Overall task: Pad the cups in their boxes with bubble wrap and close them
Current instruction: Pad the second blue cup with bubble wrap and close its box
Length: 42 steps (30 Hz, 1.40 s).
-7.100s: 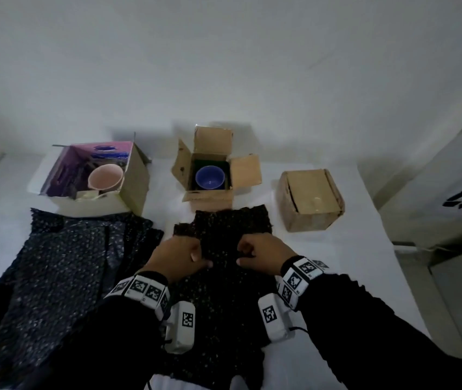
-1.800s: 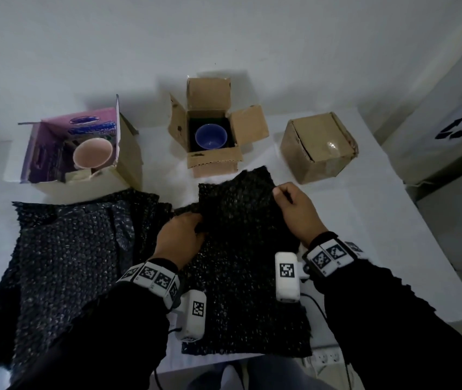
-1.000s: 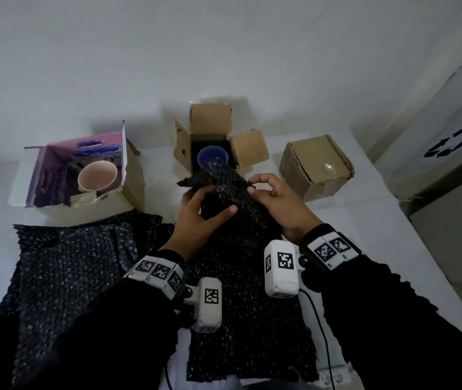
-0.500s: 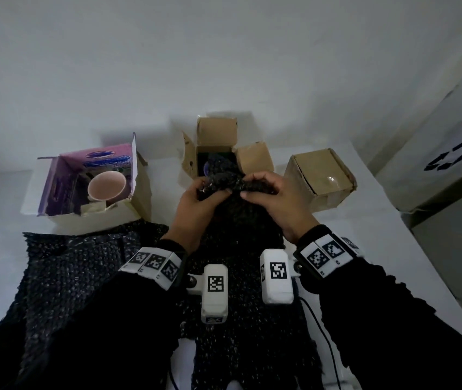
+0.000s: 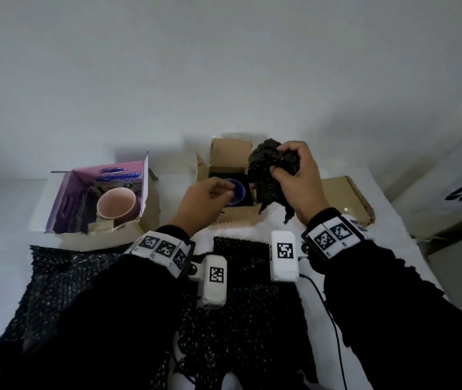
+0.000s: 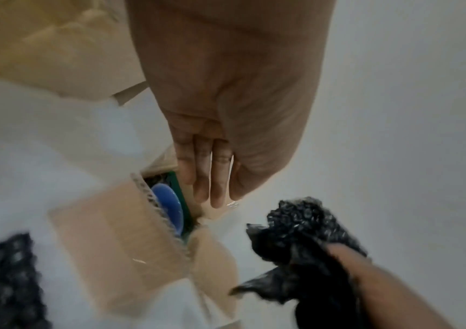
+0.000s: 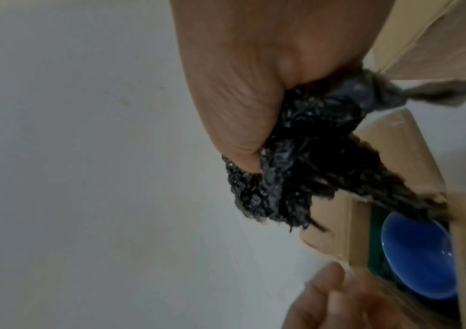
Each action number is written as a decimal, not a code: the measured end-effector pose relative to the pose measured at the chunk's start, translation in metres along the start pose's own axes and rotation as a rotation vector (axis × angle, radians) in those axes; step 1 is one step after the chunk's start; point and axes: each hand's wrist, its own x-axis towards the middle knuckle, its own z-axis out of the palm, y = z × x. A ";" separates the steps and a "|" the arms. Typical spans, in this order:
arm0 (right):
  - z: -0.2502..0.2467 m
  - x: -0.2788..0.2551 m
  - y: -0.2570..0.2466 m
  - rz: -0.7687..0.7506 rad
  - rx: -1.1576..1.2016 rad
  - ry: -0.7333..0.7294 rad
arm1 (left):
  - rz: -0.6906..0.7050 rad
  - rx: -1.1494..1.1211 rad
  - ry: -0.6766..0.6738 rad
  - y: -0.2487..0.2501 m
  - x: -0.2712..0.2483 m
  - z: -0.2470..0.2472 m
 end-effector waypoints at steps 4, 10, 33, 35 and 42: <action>0.008 0.029 0.018 -0.128 -0.321 -0.202 | 0.185 0.529 -0.131 -0.028 0.011 0.011; 0.046 0.049 0.027 -0.253 -0.917 -0.802 | 0.257 1.043 -0.260 -0.050 0.019 0.025; 0.065 0.061 0.049 -0.161 -1.038 -0.907 | 0.263 0.927 -0.235 -0.062 0.021 0.020; 0.050 0.066 0.030 -0.056 -0.844 -0.972 | 0.271 0.936 -0.237 -0.063 0.021 0.018; 0.049 0.064 0.030 -0.058 -1.338 -1.079 | 0.269 0.926 -0.220 -0.063 0.023 0.019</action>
